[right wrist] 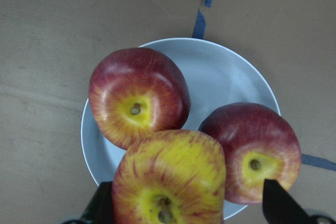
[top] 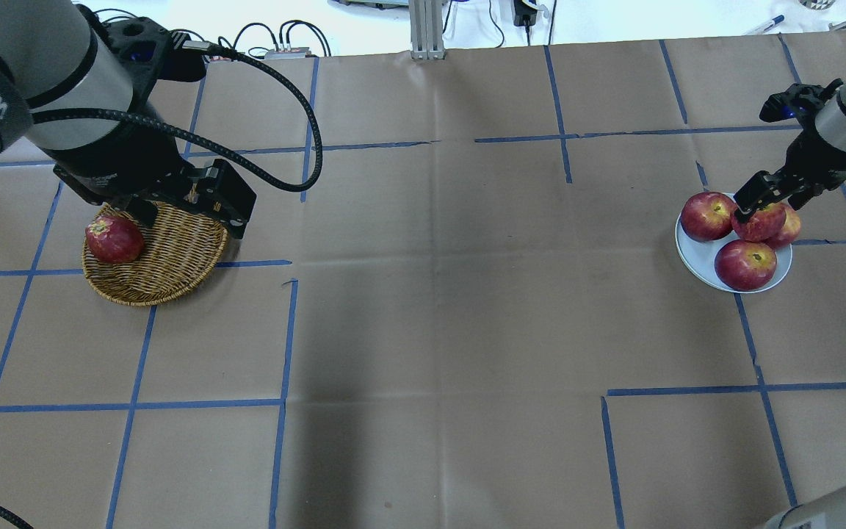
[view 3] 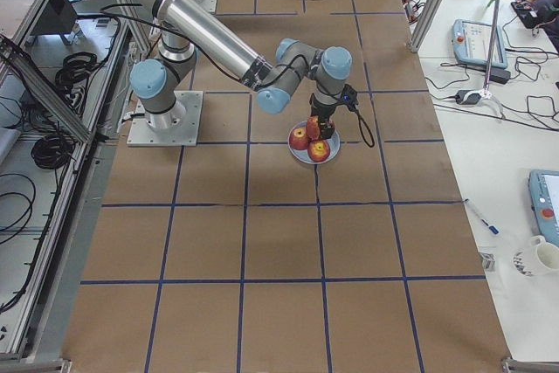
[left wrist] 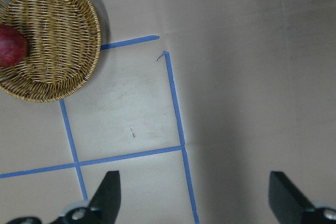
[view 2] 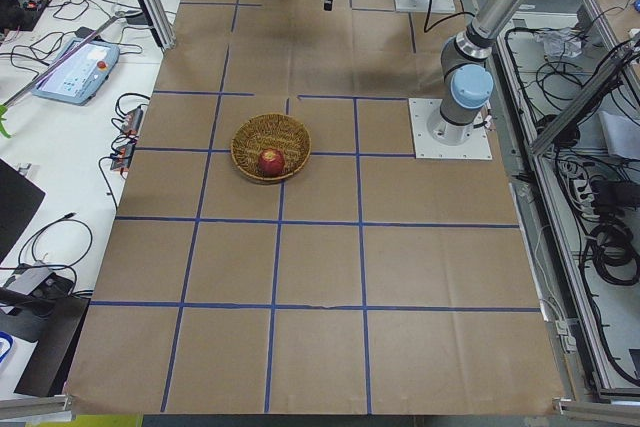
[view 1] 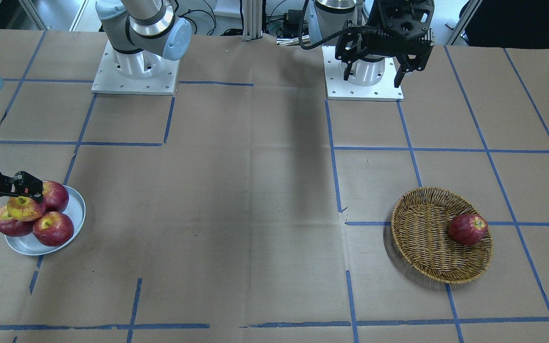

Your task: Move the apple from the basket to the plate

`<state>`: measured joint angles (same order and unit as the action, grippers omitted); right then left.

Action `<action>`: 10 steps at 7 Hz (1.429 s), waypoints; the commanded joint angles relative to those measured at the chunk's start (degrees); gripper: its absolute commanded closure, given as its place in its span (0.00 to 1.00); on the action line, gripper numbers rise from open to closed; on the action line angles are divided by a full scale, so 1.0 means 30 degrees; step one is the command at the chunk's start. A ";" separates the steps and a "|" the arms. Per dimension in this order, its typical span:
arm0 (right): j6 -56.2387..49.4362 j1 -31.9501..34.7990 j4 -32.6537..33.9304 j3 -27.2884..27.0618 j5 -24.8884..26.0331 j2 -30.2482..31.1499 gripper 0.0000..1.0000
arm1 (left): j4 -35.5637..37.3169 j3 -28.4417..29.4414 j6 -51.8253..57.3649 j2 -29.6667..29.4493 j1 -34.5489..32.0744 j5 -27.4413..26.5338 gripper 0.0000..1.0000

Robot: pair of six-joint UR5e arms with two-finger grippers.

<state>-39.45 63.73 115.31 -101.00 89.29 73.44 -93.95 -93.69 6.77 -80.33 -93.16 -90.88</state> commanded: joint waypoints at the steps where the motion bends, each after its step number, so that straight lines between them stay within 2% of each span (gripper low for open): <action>1: 0.0346 0.0377 -0.2559 0.2157 -0.0261 0.1062 0.00 | -0.0029 0.0000 0.0000 0.0029 0.0000 0.0001 0.01; 3: 0.2733 0.2477 -0.5870 0.4853 -0.0204 0.1473 0.00 | -0.0030 0.0000 0.0000 0.0029 0.0000 -0.0028 0.01; 4: 0.4722 0.3677 -0.7424 0.5504 -0.0233 0.1911 0.00 | -0.0059 -0.0029 0.0000 0.0029 0.0000 0.0001 0.01; 6: 0.9201 0.6487 -0.9247 0.5424 -0.0204 0.3373 0.00 | -0.0059 -0.0029 0.0000 0.0058 0.0000 -0.0028 0.01; 7: 1.0472 0.7778 -0.9488 0.5104 -0.0175 0.3932 0.00 | -0.0001 -0.0174 0.0000 0.0058 -0.0029 -0.0028 0.01; 10: 1.1332 0.8201 -0.8936 0.3086 0.0061 0.5513 0.00 | 0.0029 -0.0381 0.0000 0.0293 0.0029 -0.0028 0.01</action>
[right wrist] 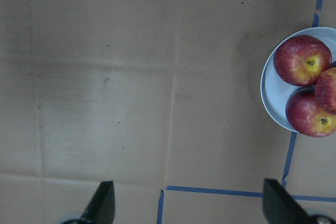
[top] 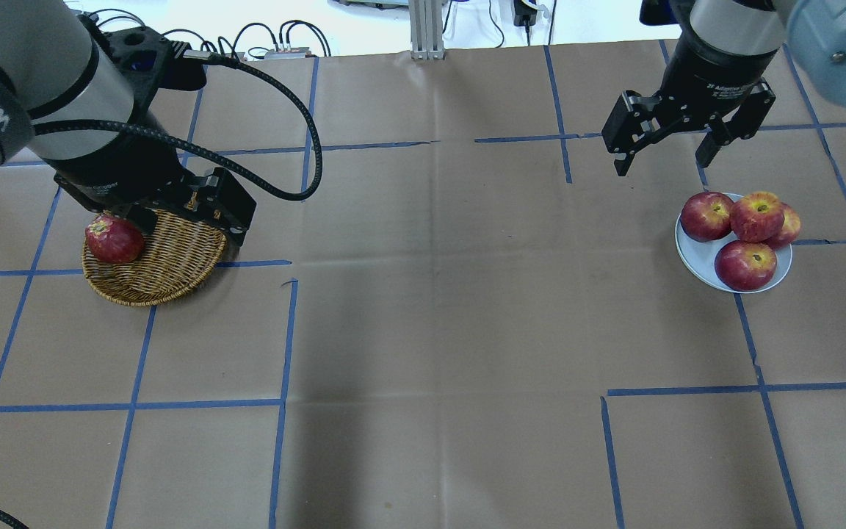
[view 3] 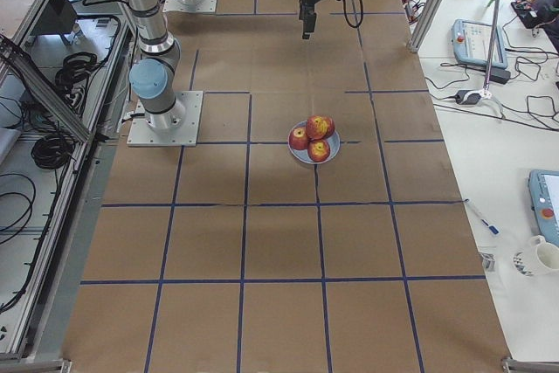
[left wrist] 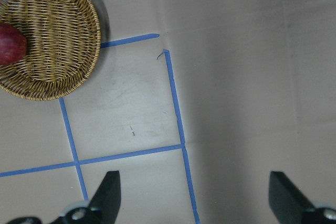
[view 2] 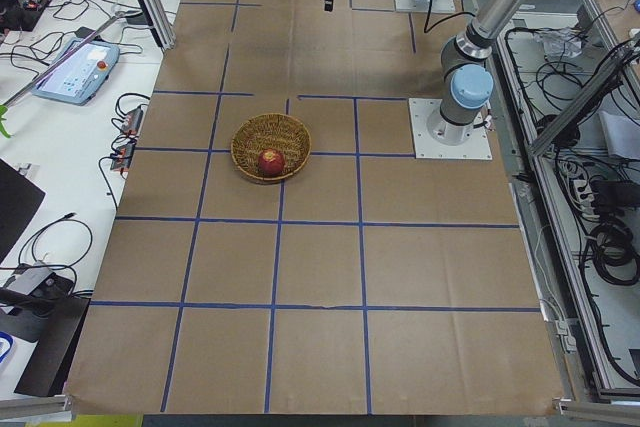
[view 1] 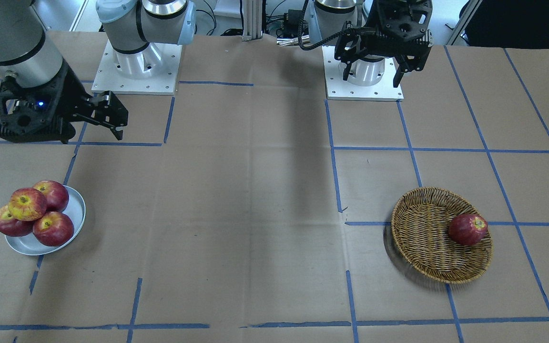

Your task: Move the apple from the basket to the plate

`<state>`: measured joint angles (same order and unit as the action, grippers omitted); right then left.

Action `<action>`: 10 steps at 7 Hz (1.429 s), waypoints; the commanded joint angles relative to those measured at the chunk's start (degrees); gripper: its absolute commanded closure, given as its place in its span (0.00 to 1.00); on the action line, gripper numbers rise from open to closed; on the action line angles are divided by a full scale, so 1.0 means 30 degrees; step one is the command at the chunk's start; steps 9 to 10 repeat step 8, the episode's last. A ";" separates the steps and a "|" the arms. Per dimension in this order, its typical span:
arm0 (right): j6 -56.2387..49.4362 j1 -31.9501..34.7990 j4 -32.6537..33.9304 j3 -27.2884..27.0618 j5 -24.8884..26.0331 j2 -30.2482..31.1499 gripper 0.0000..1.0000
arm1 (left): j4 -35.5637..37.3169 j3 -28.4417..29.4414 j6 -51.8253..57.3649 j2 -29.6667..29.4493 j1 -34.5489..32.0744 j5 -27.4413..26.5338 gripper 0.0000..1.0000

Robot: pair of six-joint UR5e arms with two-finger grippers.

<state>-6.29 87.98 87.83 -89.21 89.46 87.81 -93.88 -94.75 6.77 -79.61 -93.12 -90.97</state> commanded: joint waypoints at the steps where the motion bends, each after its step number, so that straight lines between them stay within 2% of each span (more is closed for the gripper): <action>1: 0.1325 0.0117 0.0545 -0.1169 -0.0026 0.1164 0.00 | 0.0006 -0.0027 0.0000 0.0051 0.0014 0.0000 0.01; 10: 0.1716 0.0146 0.0607 -0.1055 -0.0027 0.1139 0.00 | -0.0024 -0.0056 0.0000 0.0051 0.0014 0.0000 0.01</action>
